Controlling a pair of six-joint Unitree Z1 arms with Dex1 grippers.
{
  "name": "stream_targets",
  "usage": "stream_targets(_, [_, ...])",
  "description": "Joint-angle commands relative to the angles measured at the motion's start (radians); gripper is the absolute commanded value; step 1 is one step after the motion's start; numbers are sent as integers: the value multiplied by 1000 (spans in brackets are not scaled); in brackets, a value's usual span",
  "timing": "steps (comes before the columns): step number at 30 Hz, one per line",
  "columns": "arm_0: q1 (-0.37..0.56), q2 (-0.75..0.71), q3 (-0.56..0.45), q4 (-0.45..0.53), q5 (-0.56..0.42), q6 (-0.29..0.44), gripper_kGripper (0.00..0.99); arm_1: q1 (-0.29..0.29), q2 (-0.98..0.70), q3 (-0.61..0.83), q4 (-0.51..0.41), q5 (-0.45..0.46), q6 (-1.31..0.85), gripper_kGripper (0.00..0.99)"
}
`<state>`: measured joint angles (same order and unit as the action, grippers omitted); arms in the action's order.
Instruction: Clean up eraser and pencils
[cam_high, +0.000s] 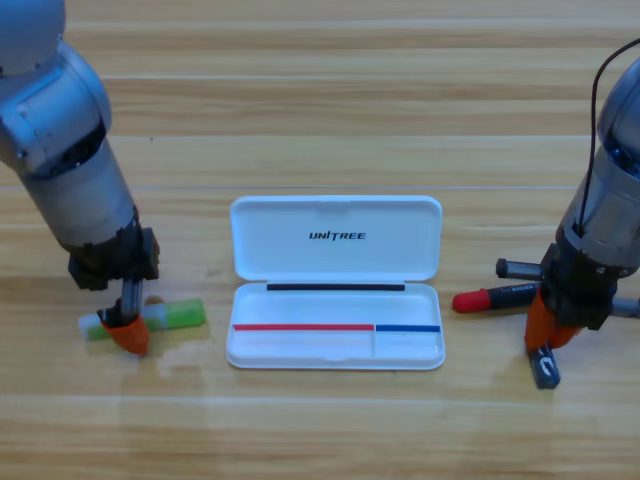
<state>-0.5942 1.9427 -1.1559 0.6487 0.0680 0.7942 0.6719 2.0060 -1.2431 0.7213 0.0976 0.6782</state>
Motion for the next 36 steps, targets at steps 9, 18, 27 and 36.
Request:
stream_targets(9, [20,59,25,-23,-8,-9,833,41,14,-42,99,8,-247,0])
stream_targets(18, [22,73,30,-34,-24,10,588,216,73,-378,386,93,-1037,0])
stream_targets(27, [24,76,35,-49,-31,25,0,288,254,-645,507,40,-1289,0])
stream_targets(36, [24,64,38,-50,-24,11,0,287,352,-731,507,-81,-1345,0])
